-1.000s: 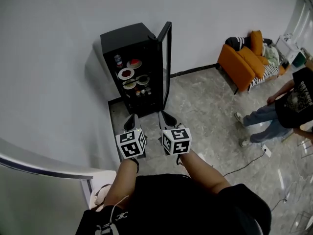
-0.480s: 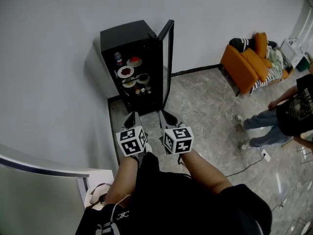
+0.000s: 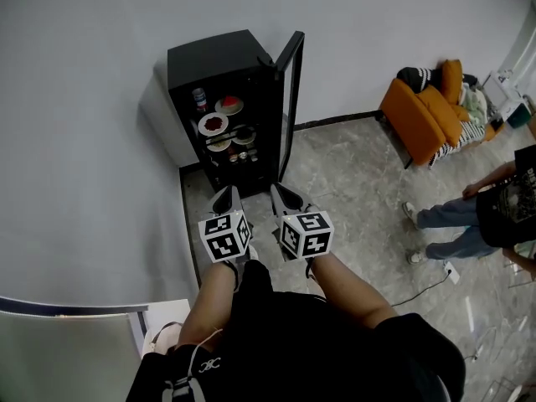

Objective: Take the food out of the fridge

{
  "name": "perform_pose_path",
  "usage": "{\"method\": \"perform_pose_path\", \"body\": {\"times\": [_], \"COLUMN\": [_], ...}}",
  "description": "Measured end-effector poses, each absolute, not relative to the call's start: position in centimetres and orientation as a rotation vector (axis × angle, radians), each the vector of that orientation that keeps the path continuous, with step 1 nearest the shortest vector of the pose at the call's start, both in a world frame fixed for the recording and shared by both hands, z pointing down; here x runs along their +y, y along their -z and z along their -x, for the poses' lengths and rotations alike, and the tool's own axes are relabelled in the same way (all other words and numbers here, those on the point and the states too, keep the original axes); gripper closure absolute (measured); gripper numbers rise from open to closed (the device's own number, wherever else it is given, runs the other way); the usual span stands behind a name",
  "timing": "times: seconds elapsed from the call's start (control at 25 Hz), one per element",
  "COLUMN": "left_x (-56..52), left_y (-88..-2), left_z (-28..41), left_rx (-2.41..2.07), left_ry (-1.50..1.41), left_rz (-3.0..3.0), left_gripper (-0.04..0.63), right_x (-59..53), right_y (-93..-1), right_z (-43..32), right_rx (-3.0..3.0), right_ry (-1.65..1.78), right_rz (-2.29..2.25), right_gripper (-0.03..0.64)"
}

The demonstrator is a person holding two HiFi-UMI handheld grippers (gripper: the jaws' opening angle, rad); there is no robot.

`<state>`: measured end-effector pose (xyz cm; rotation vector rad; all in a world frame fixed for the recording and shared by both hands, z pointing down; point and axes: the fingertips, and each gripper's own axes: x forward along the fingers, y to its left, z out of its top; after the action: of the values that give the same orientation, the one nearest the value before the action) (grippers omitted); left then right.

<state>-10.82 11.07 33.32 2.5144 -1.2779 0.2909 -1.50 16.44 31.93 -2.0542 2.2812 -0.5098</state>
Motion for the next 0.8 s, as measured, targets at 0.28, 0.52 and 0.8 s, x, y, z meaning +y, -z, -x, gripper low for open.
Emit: {"method": "perform_pose_path", "body": {"times": [0.28,0.52,0.8], "left_x": [3.3,-3.8,-11.1], "left_y": [-34.8,-34.8,-34.7], "left_z": [10.9,9.3,8.2], "left_rx": [-1.292,-1.252,-1.204], "left_ry": [-0.291,-0.310,-0.310], "left_rz": [-2.447,-2.454,-2.471], "left_gripper": [0.594,0.594,0.594], "right_x": [8.6,1.3,-5.9], "right_y": [-32.5,-31.5,-31.9], "right_z": [0.5,-0.3,-0.9], "right_rx": [2.282,2.275,2.269], "right_ry": [0.562,0.532,0.553], "right_rz": [2.048,2.064,2.123], "right_gripper": [0.624,0.624,0.624]}}
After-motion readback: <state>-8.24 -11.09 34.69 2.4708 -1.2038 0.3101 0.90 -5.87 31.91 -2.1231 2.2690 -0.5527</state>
